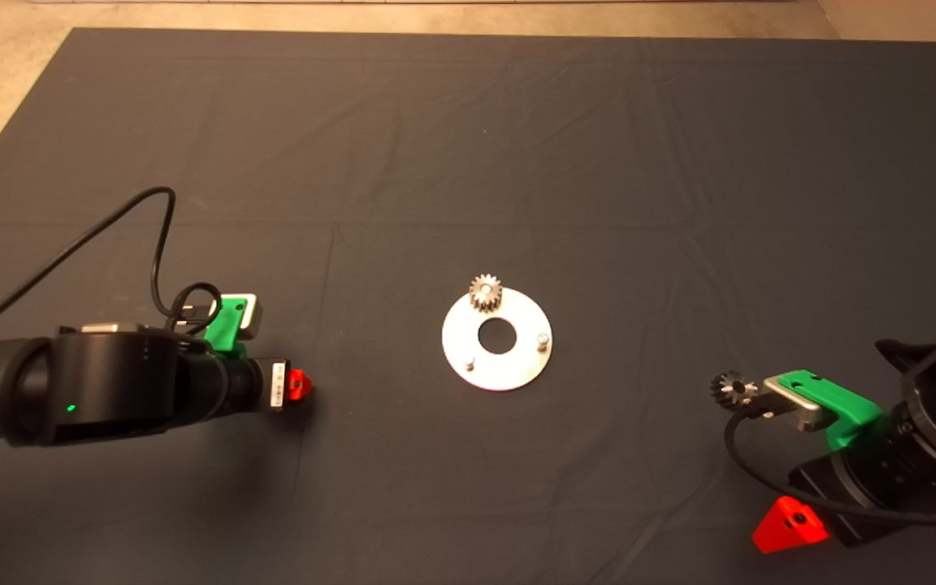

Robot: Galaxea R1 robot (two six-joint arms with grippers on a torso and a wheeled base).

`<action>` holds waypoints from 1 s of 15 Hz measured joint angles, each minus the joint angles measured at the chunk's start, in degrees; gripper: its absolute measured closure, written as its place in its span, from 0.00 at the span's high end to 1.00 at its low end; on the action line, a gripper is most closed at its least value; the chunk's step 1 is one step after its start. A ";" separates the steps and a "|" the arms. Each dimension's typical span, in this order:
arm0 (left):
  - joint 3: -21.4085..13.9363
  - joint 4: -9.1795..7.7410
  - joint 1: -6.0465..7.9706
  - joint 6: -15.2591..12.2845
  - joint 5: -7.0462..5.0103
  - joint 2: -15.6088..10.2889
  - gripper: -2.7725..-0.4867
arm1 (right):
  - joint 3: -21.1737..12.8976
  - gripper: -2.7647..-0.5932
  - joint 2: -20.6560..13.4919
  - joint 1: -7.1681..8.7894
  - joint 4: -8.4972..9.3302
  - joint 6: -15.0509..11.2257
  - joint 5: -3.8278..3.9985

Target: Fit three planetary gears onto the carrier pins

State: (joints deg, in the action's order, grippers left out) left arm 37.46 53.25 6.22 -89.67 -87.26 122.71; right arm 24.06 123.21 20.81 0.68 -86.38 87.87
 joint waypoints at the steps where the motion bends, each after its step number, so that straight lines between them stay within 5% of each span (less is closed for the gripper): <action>1: 0.00 0.00 0.00 0.01 0.00 0.00 0.93 | 0.00 1.00 0.00 0.00 0.02 0.00 0.00; 3: 0.02 0.00 0.00 0.01 0.09 0.00 0.93 | 0.00 1.00 0.13 0.00 0.00 0.00 0.02; 6: 0.81 0.17 -0.59 0.20 3.06 0.22 0.93 | 0.00 1.00 0.29 0.00 0.01 0.00 0.00; 15: 1.21 0.17 -1.27 0.86 3.33 0.48 0.93 | 0.00 1.00 0.30 0.00 0.02 0.00 0.00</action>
State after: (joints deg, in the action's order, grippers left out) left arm 38.67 53.42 4.95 -88.81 -83.93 123.19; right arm 24.06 123.52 20.81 0.71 -86.38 87.87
